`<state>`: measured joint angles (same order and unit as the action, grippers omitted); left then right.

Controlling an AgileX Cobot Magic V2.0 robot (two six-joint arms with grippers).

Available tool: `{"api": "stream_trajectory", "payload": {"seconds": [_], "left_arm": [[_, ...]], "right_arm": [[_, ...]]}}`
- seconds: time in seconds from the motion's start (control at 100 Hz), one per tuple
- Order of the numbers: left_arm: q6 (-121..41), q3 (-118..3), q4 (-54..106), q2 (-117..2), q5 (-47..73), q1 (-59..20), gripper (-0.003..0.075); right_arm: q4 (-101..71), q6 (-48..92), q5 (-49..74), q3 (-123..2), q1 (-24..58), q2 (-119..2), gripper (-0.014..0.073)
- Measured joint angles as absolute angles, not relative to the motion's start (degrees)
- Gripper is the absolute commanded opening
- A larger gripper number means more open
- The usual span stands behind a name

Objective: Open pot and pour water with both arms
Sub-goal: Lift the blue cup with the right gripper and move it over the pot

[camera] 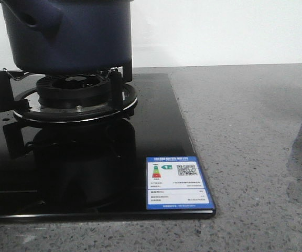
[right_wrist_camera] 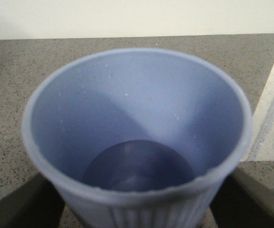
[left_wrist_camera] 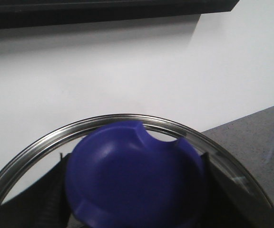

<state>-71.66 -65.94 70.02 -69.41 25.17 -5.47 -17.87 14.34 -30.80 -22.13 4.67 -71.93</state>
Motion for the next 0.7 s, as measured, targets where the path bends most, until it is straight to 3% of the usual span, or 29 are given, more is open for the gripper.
{"api": "stream_trajectory", "payload": {"seconds": [0.23, 0.51, 0.7], "left_arm": [[-71.7, -65.9, 70.0, -69.4, 25.2, -5.5, 0.0337], [-71.6, -65.9, 70.1, -69.4, 24.1, -5.5, 0.0337], [-71.6, -65.9, 70.3, -69.4, 22.5, -5.4, 0.0337]], "right_arm": [[-16.5, 14.3, -27.9, -22.6, 4.7, -70.3, 0.0404], [-12.0, 14.3, -6.8, -35.9, 5.4, -65.6, 0.0404], [-7.1, 14.3, 6.3, -48.5, 10.9, -65.8, 0.0404]]}}
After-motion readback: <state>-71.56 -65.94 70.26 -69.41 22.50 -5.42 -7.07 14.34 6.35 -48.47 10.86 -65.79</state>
